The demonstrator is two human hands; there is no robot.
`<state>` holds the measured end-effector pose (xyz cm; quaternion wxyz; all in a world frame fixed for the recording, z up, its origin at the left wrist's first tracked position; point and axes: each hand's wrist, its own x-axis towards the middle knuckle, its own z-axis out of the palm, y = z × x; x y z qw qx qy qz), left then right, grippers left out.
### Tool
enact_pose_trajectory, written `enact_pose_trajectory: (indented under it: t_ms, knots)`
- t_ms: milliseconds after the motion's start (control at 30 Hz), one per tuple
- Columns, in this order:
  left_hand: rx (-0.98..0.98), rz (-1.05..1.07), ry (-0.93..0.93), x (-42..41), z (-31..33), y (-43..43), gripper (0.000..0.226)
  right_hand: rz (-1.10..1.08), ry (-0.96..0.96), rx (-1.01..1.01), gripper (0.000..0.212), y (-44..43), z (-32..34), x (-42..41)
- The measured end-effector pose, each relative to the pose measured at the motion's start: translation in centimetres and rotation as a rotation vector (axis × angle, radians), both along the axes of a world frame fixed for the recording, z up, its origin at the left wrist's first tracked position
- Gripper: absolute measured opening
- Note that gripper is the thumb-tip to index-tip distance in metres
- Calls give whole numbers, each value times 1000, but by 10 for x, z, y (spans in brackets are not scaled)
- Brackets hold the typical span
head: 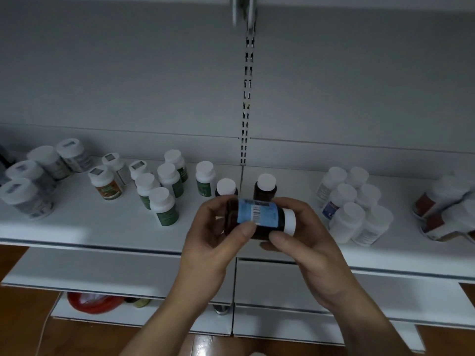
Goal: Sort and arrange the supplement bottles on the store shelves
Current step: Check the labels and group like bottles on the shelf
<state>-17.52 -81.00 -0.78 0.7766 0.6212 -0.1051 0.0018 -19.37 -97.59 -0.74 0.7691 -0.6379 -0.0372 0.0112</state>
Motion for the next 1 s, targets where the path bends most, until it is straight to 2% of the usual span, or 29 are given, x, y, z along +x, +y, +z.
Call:
enact_pose_trajectory:
  t_ms: [100, 167, 233, 300, 367, 433, 533, 567, 700, 767, 867, 1000]
  knots:
    - [118, 0, 86, 2, -3, -1, 58, -49, -24, -101, 49, 1, 1, 0]
    - [150, -91, 109, 5, -4, 3, 62, -93, 2, -84, 47, 0, 2, 1]
    - [179, -205, 55, 7, -3, 8, 69, -116, 40, -59, 42, -3, 3, 2]
    - [202, -235, -55, 9, -2, 9, 67, -102, 65, -79, 33, -4, 4, 3]
    - [162, -210, -57, 11, -3, 8, 55, -96, 76, -98, 32, -4, 4, 4]
    - [115, -155, -2, 13, -1, 4, 47, -100, 55, -116, 44, -4, 4, 5]
    - [200, -80, 47, 15, -3, 2, 35, -111, 15, -155, 51, -4, 3, 6]
    - [214, -88, 55, 15, -3, 2, 35, -117, 19, -154, 48, -4, 2, 7]
    - [162, -199, -31, 16, -4, 8, 58, -151, 83, -104, 30, -6, -3, 12]
    - [140, -201, -55, 18, -5, 7, 52, -152, 88, -104, 32, -6, -4, 13]
    - [130, -131, 10, 21, -4, 6, 43, -112, 56, -93, 49, -6, -2, 12]
    - [183, -140, 74, 24, -6, 7, 48, -130, 74, -78, 38, -5, -2, 14]
